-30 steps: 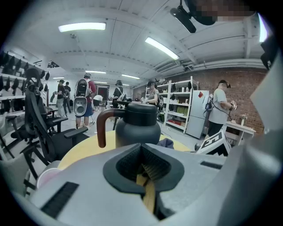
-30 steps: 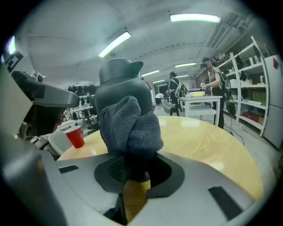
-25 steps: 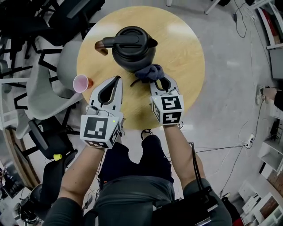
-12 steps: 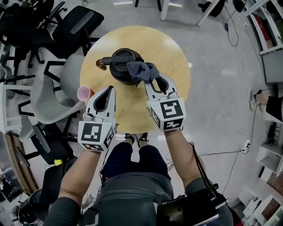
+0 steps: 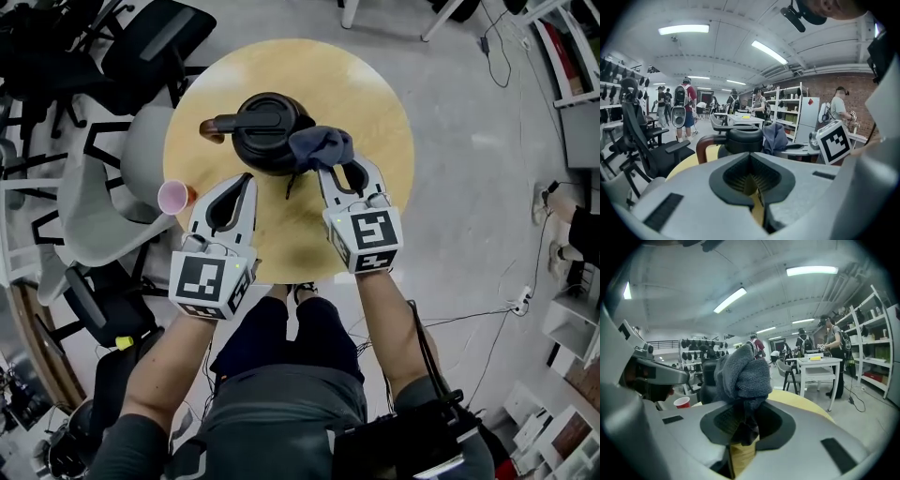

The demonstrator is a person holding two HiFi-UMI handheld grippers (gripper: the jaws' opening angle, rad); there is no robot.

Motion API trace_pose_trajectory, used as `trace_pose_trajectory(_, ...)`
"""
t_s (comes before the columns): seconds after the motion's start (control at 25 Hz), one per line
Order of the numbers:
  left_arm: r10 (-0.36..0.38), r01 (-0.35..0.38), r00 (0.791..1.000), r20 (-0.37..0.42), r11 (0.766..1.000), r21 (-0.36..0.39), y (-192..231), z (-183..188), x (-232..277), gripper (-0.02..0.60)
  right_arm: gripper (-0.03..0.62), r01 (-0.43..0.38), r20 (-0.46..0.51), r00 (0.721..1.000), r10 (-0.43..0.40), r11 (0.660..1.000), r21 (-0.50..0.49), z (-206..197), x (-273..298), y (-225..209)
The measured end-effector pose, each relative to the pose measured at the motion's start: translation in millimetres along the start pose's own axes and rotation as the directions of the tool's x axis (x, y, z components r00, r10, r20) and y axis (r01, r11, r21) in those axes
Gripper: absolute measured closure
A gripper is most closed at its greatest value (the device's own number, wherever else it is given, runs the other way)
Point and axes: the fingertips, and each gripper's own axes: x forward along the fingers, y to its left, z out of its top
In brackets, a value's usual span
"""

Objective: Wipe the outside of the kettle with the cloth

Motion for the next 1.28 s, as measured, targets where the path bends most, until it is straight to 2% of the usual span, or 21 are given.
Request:
trace_pose_trajectory(0.32,-0.025,0.024,1.000,-0.018,0.999,-0.031,0,-21,13,0.572,0.508,0.030,-0.146,0.989,-0.021,0.998,0.061,-86,24,-7)
trace_pose_trajectory(0.76,-0.023,0.021,0.999,-0.027,0.998,-0.054,6,-35,14,0.572,0.508,0.029,-0.233,0.972,-0.014,0.998,0.060,-108,33,-13)
trace_pose_trajectory(0.92,-0.040,0.039,0.999,-0.008,0.998,-0.056,7,-20,5,0.572,0.508,0.029,-0.236,0.972,-0.010,0.997,0.076,-85,16,-15)
trace_pose_trajectory(1.12,-0.059,0.061,0.998,0.030,0.997,-0.053,6,8,-13,0.572,0.508,0.044,-0.183,0.983,-0.026,0.995,0.094,-18,-18,-14)
trace_pose_trajectory(1.28,-0.062,0.065,0.996,0.060,0.997,-0.047,4,27,-17,0.572,0.508,0.029,-0.156,0.988,-0.018,0.997,0.068,24,-19,-12)
